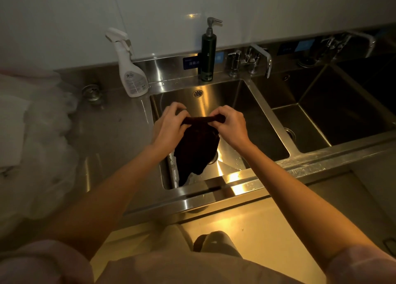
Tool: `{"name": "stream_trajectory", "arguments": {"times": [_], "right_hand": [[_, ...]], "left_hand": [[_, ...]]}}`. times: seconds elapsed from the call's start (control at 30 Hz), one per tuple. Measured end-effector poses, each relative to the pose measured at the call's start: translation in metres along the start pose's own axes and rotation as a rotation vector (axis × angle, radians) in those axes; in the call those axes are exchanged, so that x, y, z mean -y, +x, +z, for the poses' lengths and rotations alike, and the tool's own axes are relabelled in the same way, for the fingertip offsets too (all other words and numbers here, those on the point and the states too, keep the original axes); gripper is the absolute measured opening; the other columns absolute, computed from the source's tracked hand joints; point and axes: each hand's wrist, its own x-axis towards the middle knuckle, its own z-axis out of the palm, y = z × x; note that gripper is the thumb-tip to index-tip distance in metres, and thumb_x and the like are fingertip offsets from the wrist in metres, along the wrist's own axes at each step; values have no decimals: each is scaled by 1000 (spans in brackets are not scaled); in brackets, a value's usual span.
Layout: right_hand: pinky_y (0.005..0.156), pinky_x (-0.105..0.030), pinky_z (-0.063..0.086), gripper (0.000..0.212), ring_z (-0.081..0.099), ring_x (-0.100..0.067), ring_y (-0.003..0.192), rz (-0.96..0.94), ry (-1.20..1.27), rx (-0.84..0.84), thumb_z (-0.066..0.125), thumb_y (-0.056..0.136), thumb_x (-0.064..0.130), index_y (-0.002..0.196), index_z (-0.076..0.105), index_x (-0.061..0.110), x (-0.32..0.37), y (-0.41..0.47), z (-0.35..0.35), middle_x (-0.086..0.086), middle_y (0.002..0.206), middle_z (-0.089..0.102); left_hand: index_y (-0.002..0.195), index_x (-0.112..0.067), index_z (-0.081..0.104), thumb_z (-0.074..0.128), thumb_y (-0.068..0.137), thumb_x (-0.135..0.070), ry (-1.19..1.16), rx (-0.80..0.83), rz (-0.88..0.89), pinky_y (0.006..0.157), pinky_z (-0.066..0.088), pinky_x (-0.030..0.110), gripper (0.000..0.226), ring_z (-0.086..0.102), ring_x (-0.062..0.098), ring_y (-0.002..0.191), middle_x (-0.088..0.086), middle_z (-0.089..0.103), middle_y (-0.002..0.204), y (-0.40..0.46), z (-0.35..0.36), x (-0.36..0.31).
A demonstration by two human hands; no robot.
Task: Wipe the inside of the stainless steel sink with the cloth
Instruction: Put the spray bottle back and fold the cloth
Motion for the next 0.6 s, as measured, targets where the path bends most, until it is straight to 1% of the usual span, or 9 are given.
{"name": "stream_trajectory", "arguments": {"times": [0.1, 0.17, 0.23, 0.3, 0.37, 0.47, 0.6], "right_hand": [[79, -39, 53, 18, 59, -10, 88, 6, -31, 23, 74, 77, 12, 86, 69, 27, 0, -5, 0, 12, 89, 60], [80, -40, 52, 19, 60, -11, 87, -1, -64, 57, 74, 75, 12, 86, 70, 26, -2, -13, 2, 13, 87, 59], [81, -40, 52, 19, 60, -11, 88, 7, -66, 91, 74, 73, 11, 86, 70, 25, -3, -25, 5, 13, 87, 59], [82, -39, 52, 18, 60, -10, 88, 37, -48, 127, 73, 73, 9, 84, 71, 23, -4, -38, 4, 12, 87, 61], [83, -37, 53, 18, 60, -9, 88, 70, -29, 174, 72, 72, 6, 83, 72, 21, -7, -53, -1, 11, 87, 63], [85, -38, 54, 20, 60, -10, 89, 119, -15, 236, 69, 73, 3, 83, 72, 21, -9, -84, -8, 10, 87, 63], [89, -37, 52, 23, 59, -13, 95, 107, -35, 318, 64, 77, 0, 86, 73, 19, -4, -129, -17, 8, 93, 63]], "left_hand": [[97, -11, 64, 64, 88, -11, -4, 63, 11, 79, 52, 47, 9, 59, 24, 89, 6, 60, 95, -7, -1, 0], [97, -10, 64, 64, 87, -8, 6, 86, -5, 75, 52, 48, 10, 60, 25, 85, 6, 60, 92, -18, 0, -2], [98, -8, 65, 65, 86, -5, 18, 95, -37, 75, 52, 46, 12, 60, 26, 84, 7, 60, 92, -32, 0, -7], [101, -8, 65, 66, 86, -4, 43, 110, -32, 74, 52, 43, 15, 61, 27, 85, 9, 61, 95, -49, 0, -15], [100, -8, 66, 67, 84, -2, 60, 128, -1, 71, 51, 37, 17, 62, 27, 84, 9, 62, 94, -70, 0, -27], [97, -8, 68, 69, 80, 1, 94, 138, 60, 66, 40, 26, 19, 61, 24, 78, 7, 63, 89, -104, 0, -44], [98, -7, 69, 71, 77, 1, 108, 207, 147, 64, 38, 24, 23, 62, 25, 77, 8, 63, 87, -142, -7, -60]]}}
